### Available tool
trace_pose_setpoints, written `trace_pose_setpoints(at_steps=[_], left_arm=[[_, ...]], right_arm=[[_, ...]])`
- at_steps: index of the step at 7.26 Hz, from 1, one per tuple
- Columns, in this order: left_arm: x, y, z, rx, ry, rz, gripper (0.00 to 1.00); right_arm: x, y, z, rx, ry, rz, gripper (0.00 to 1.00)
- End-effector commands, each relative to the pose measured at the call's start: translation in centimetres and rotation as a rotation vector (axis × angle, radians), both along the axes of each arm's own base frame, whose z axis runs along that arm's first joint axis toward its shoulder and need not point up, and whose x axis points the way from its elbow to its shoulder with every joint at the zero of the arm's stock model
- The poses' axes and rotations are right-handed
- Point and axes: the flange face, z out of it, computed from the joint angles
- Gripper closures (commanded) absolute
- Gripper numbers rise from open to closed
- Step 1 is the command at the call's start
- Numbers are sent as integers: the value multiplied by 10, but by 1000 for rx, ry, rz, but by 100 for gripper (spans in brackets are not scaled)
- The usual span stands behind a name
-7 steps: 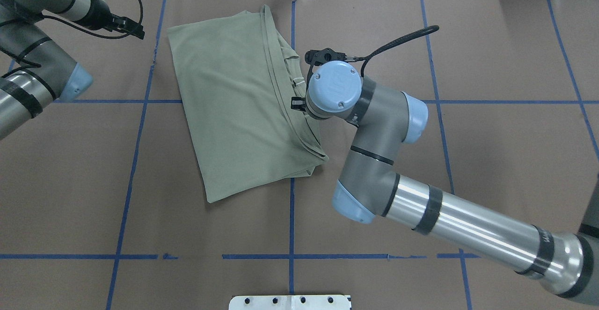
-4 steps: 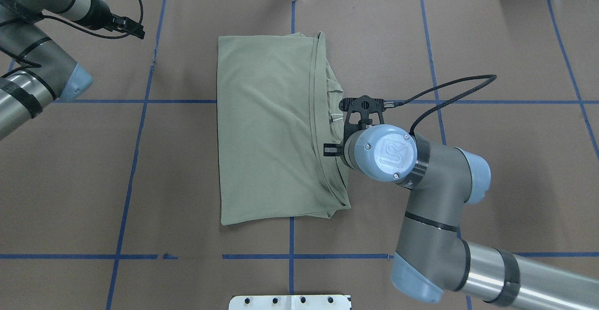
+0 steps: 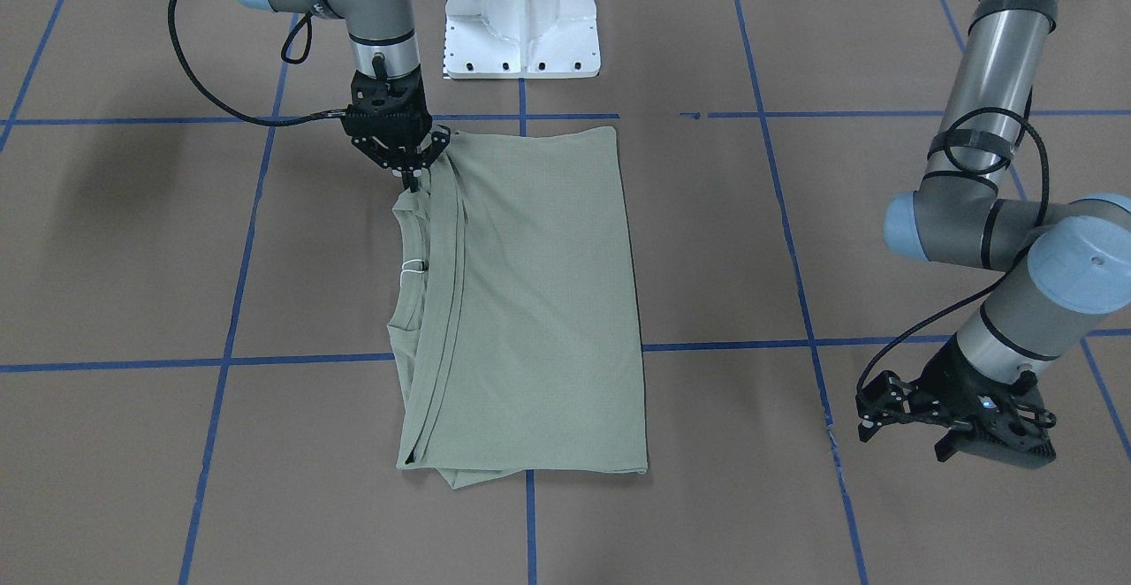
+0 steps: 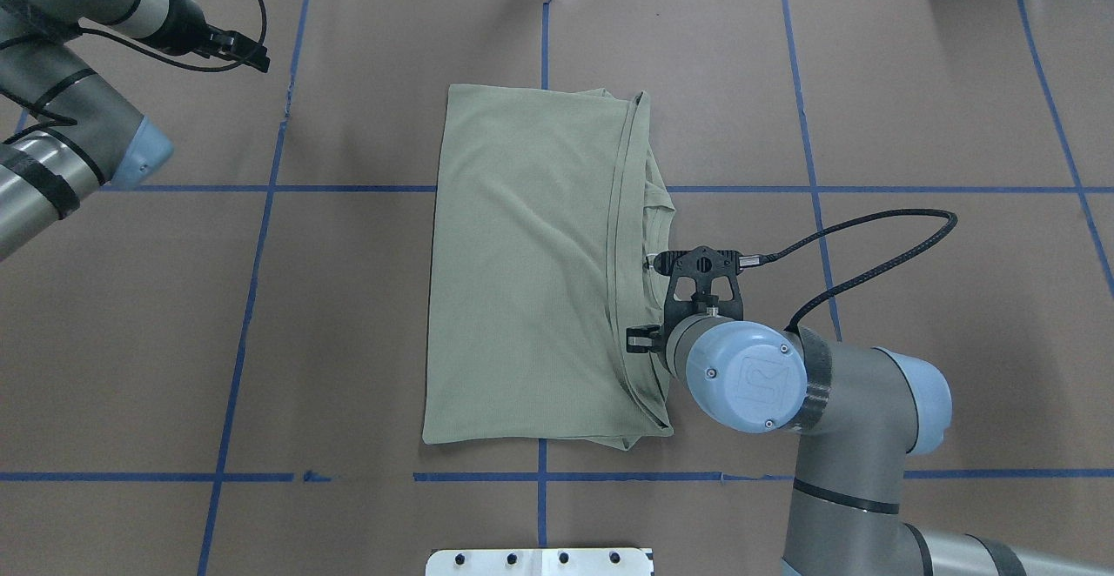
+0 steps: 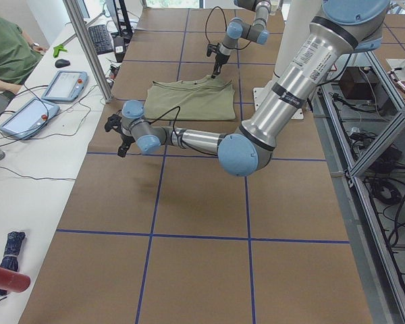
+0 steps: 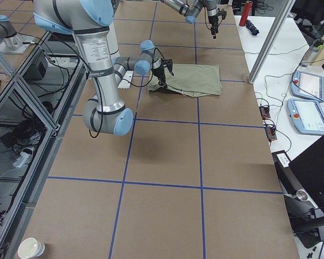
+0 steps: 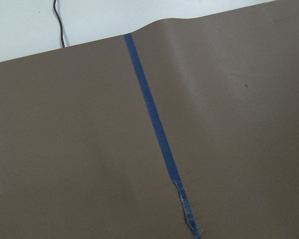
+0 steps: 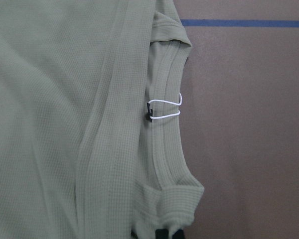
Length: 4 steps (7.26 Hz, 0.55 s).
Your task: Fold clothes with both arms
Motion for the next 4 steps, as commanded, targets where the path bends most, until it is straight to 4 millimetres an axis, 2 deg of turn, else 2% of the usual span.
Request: trace_pose_setpoints(at_steps=[1, 2, 3, 4], left_arm=[[0, 0, 0, 4, 2, 0, 0], [0, 1, 2, 1, 1, 0, 0], [1, 1, 2, 1, 1, 1, 0], [1, 1, 2, 1, 1, 1, 0]], right_arm=[[2, -16, -18, 34, -4, -61, 0], [-8, -33, -36, 2, -15, -98, 0], [-46, -47, -60, -15, 8, -105, 0], [-72, -54, -69, -23, 29, -126, 0]])
